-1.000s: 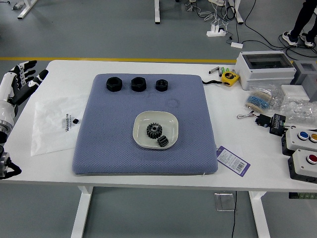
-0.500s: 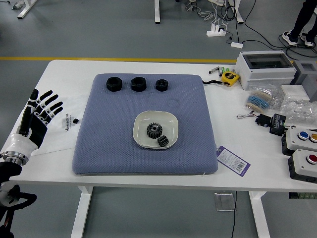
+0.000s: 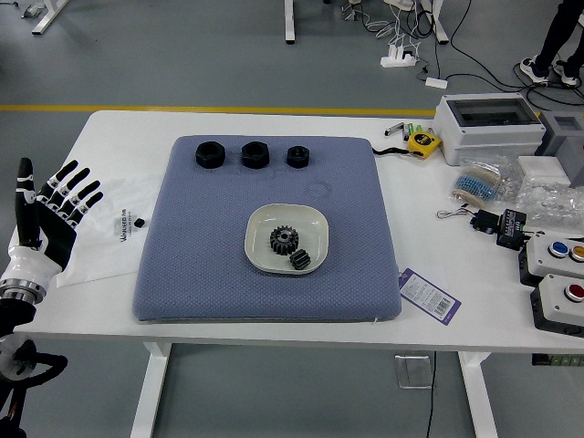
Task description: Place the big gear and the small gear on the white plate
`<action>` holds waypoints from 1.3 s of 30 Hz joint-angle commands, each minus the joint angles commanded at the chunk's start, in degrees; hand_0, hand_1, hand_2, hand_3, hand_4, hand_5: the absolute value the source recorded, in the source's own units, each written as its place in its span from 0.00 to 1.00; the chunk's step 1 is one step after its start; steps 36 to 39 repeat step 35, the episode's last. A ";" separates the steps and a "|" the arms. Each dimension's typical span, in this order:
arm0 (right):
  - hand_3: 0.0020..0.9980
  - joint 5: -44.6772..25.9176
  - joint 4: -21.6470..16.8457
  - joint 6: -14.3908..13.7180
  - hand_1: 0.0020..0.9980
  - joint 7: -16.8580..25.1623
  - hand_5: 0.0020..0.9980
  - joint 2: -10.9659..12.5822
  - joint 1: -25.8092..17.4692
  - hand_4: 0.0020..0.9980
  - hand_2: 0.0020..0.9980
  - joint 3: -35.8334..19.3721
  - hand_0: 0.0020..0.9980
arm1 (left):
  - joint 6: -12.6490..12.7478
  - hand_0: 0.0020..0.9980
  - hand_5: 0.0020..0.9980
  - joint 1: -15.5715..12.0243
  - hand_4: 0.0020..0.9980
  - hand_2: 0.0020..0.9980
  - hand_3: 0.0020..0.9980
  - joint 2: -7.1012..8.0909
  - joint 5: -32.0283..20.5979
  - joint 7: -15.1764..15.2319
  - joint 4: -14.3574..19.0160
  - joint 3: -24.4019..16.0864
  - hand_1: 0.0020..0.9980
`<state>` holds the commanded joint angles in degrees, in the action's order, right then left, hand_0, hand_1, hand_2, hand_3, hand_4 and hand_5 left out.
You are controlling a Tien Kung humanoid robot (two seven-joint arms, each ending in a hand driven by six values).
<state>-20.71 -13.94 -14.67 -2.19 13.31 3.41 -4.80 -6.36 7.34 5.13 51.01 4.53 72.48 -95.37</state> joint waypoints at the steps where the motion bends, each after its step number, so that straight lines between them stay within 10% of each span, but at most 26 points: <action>1: 0.59 0.18 -0.03 -0.02 0.64 -0.04 0.71 0.01 0.05 0.79 0.73 -0.04 0.66 | -0.06 0.79 1.00 -0.12 0.97 0.86 0.84 0.00 0.12 -0.05 0.11 -0.12 0.80; 39: 0.59 7.13 -0.44 -0.40 0.65 -1.64 0.72 -0.35 0.36 0.79 0.74 -2.31 0.66 | -0.38 0.81 1.00 -4.22 0.96 0.87 0.84 1.17 2.95 -0.64 3.43 -4.86 0.81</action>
